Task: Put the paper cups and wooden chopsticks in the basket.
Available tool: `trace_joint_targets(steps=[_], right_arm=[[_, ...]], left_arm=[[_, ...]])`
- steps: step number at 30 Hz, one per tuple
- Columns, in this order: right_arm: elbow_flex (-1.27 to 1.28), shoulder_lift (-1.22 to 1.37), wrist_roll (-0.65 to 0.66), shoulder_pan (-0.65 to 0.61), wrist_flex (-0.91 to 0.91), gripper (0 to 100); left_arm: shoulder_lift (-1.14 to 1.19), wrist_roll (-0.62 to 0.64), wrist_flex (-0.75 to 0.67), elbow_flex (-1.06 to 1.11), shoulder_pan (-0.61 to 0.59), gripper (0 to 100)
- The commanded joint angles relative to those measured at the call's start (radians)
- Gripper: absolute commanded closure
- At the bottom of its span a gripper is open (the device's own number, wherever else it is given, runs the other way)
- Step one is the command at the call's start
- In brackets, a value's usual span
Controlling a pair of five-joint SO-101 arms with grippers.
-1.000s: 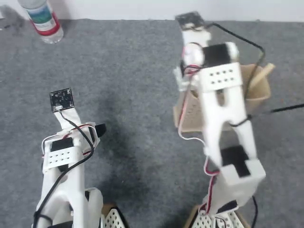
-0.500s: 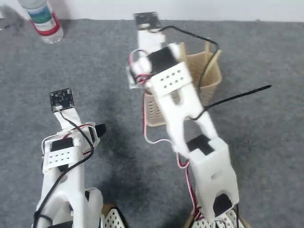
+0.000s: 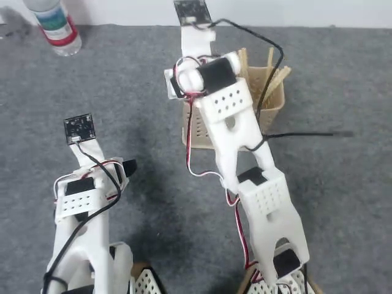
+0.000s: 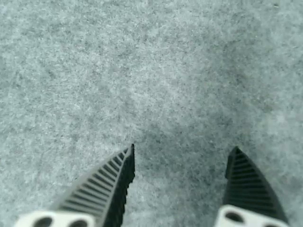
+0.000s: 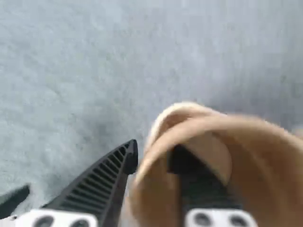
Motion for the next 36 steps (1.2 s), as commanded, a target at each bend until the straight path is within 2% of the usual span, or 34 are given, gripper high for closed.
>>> trace_joint_targets(steps=[1,6,10,16,21,24,26,28,29,36], right_arm=[[-0.189,-0.030,0.103,-0.050,0.035,71.6],[-0.126,-0.127,0.157,-0.058,0.035,76.8],[-0.115,-0.228,0.181,-0.050,0.033,77.0],[-0.115,-0.414,0.381,-0.031,0.036,77.2],[-0.107,-0.584,0.405,0.137,0.041,77.2],[-0.054,-0.661,0.327,0.300,0.048,80.4],[0.034,-0.714,0.275,0.415,0.048,87.9],[0.169,-0.783,0.288,0.498,0.048,98.0],[0.255,-0.825,0.316,0.521,0.050,99.8],[0.956,-1.208,0.454,0.550,0.035,99.1]], left_arm=[[-0.009,0.009,-0.017,-0.012,0.008,70],[-0.009,0.009,-0.015,-0.012,0.008,70],[-0.009,0.009,-0.015,-0.012,0.008,70],[-0.009,0.009,-0.017,-0.012,0.008,70],[-0.009,0.009,-0.017,-0.012,0.008,70],[-0.009,0.009,-0.017,-0.012,0.008,70],[-0.009,0.009,-0.017,-0.012,0.008,70],[-0.009,0.009,-0.017,-0.012,0.008,70],[-0.009,0.009,-0.017,-0.012,0.008,70],[-0.009,0.009,-0.014,-0.008,0.006,70]])
